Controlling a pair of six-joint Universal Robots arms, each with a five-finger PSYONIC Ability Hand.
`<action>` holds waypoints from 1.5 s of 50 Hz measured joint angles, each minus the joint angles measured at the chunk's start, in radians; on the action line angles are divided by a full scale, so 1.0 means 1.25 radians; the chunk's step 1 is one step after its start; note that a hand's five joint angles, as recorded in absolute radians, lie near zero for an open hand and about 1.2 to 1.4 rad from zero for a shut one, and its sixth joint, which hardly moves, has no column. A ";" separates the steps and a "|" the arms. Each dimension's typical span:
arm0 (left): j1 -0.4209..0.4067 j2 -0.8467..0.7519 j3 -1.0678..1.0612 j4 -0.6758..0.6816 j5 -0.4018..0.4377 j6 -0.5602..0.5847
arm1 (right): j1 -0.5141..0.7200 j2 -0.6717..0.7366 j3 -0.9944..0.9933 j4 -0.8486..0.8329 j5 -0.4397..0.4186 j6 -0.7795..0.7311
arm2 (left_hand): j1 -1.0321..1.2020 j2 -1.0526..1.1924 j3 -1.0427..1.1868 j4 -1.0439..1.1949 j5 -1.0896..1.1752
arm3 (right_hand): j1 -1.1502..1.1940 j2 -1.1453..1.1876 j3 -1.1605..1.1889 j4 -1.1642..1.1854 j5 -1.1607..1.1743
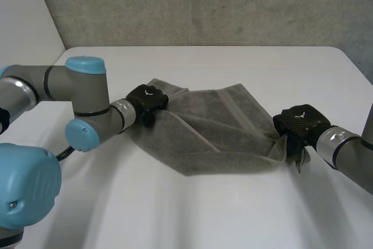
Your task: Fold the towel.
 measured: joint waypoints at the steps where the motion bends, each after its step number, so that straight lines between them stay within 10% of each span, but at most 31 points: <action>1: 0.000 0.007 -0.007 0.006 -0.004 0.000 | 0.000 0.000 0.000 0.000 0.000 0.000 | 0.017 0.014 0.016 0.013 0.016 | 0.000 0.000 0.000 0.000 0.000; 30: 0.011 0.490 -0.442 0.191 -0.075 -0.013 | -0.041 -0.144 -0.065 0.145 -0.099 0.026 | 0.071 0.053 0.059 0.046 0.048 | 0.000 0.000 0.000 0.000 0.000; 51: 0.205 0.870 -0.804 0.204 -0.069 -0.136 | -0.123 -0.346 -0.304 0.500 -0.170 -0.077 | 0.078 0.068 0.075 0.064 0.058 | 0.000 0.000 0.000 0.000 0.000; 75: 0.186 0.676 -0.597 0.307 -0.080 -0.151 | 0.031 -0.141 -0.441 0.344 -0.020 -0.125 | 0.082 0.073 0.079 0.066 0.058 | 0.000 0.000 0.000 0.000 0.000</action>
